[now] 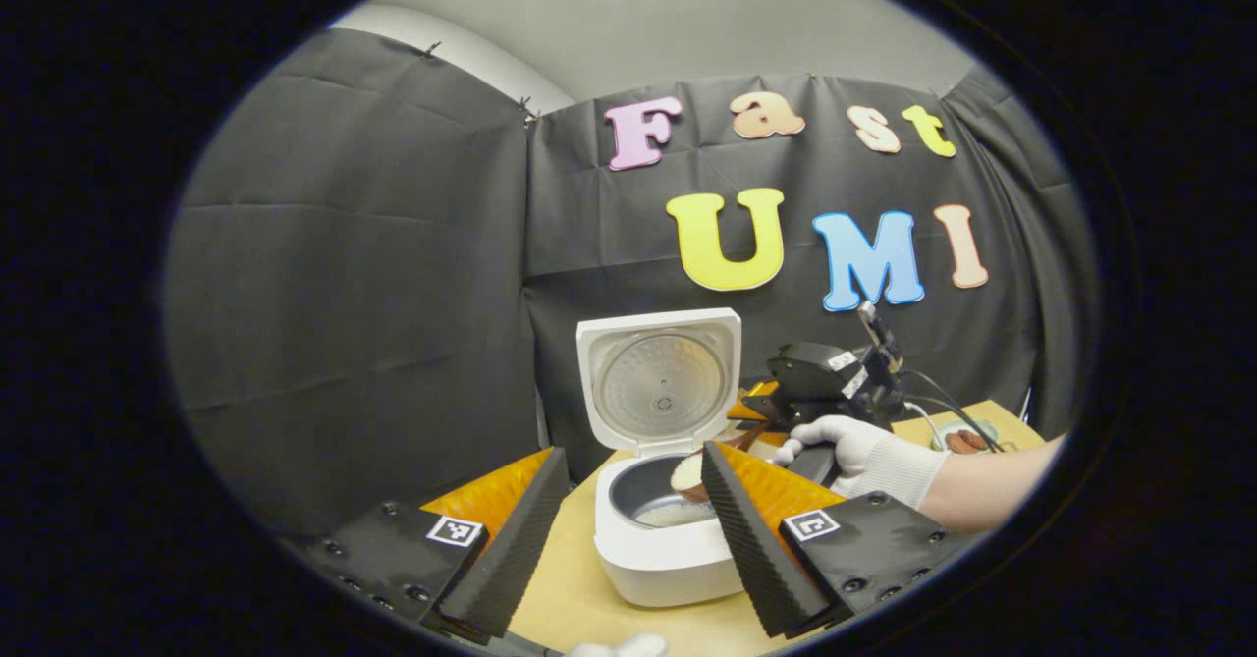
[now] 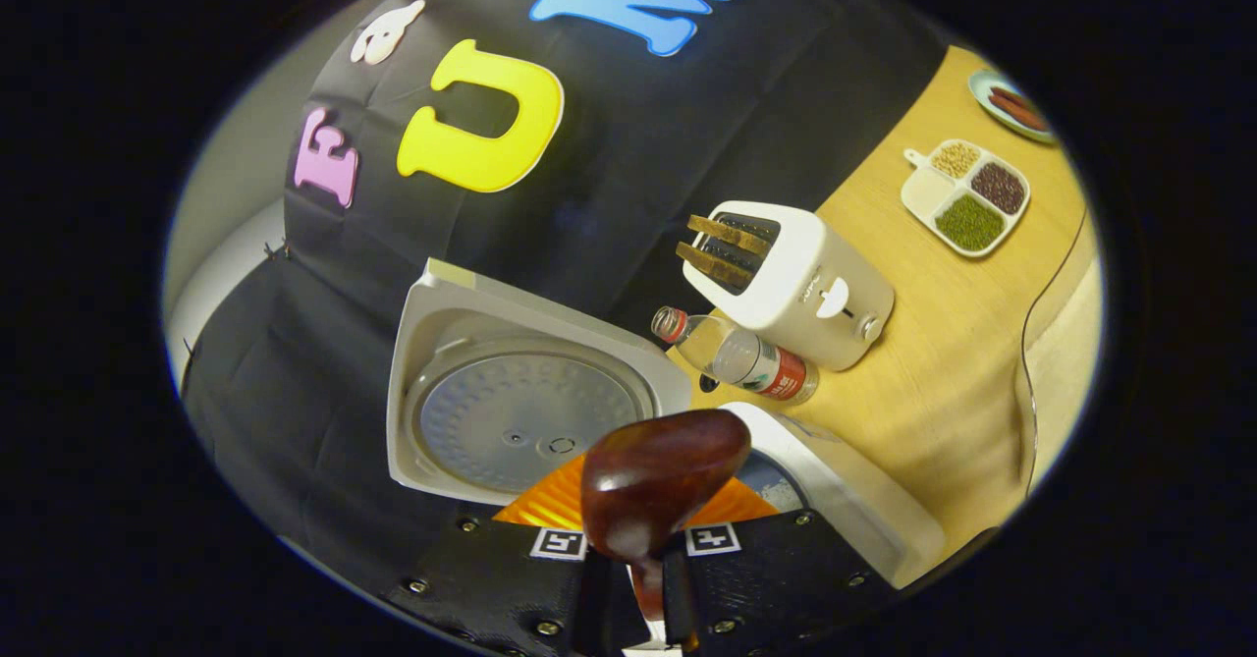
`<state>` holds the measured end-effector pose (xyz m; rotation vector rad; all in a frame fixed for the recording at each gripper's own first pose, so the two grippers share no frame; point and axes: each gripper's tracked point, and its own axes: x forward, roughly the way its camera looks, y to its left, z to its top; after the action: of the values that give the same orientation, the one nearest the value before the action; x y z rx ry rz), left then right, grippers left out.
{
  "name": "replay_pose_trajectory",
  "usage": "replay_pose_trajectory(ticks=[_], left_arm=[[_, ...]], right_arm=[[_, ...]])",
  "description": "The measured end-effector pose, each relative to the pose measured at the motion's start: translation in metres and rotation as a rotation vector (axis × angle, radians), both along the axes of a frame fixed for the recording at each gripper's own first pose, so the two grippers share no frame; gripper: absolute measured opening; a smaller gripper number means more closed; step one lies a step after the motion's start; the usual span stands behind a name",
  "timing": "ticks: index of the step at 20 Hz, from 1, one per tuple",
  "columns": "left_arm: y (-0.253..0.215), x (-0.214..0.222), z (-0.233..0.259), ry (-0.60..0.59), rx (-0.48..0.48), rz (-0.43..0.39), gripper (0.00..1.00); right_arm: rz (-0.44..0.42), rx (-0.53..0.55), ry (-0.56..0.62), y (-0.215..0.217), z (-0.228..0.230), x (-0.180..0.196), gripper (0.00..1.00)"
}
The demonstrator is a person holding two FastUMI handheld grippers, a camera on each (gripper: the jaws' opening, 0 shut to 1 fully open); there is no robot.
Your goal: Close the left gripper, press the button to open the rice cooker; take a wooden spoon from the chopstick holder with the right hand, scoop a spoonful of rice and pour it into the rice cooker, then put the wooden spoon back into the chopstick holder.
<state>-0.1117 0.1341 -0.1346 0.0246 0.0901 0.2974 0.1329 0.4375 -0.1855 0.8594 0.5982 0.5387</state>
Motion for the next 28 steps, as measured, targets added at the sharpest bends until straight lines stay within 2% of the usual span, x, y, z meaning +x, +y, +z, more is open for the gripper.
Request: replay_pose_trajectory(ticks=[2, 5, 6, 10, 11, 12, 15, 19, 25, 28], left_arm=[[-0.001, 0.000, -0.007, 0.015, -0.010, -0.002, 0.99], [0.005, 0.000, -0.009, 0.020, -0.003, 0.008, 0.92], [0.007, 0.000, -0.009, 0.021, 0.002, 0.012, 0.99], [0.007, 0.002, -0.016, 0.034, -0.014, 0.012, 0.99], [0.009, 0.002, -0.017, 0.035, -0.012, 0.017, 0.92], [0.011, 0.002, -0.018, 0.036, -0.010, 0.021, 0.95], [0.009, 0.004, -0.016, 0.034, 0.001, 0.017, 0.96], [0.007, 0.004, -0.014, 0.033, 0.003, 0.013, 0.98], [0.007, 0.004, -0.017, 0.043, 0.009, 0.014, 0.99], [0.007, 0.004, -0.012, 0.038, 0.027, 0.015, 0.99]], right_arm=[[0.009, -0.090, -0.074, 0.003, 0.001, 0.001, 0.21], [0.021, -0.202, -0.170, 0.009, 0.005, 0.001, 0.21], [0.025, -0.236, -0.199, 0.010, 0.005, 0.001, 0.21], [0.043, -0.372, -0.325, 0.014, 0.013, 0.002, 0.21], [0.048, -0.390, -0.347, 0.018, 0.017, 0.000, 0.21], [0.056, -0.417, -0.386, 0.019, 0.021, -0.001, 0.21], [0.083, -0.518, -0.488, 0.024, 0.028, -0.003, 0.21], [0.100, -0.585, -0.599, 0.027, 0.040, -0.003, 0.21], [0.149, -0.763, -0.771, 0.034, 0.038, -0.008, 0.21], [0.176, -0.783, -0.836, 0.037, 0.039, -0.015, 0.21]])
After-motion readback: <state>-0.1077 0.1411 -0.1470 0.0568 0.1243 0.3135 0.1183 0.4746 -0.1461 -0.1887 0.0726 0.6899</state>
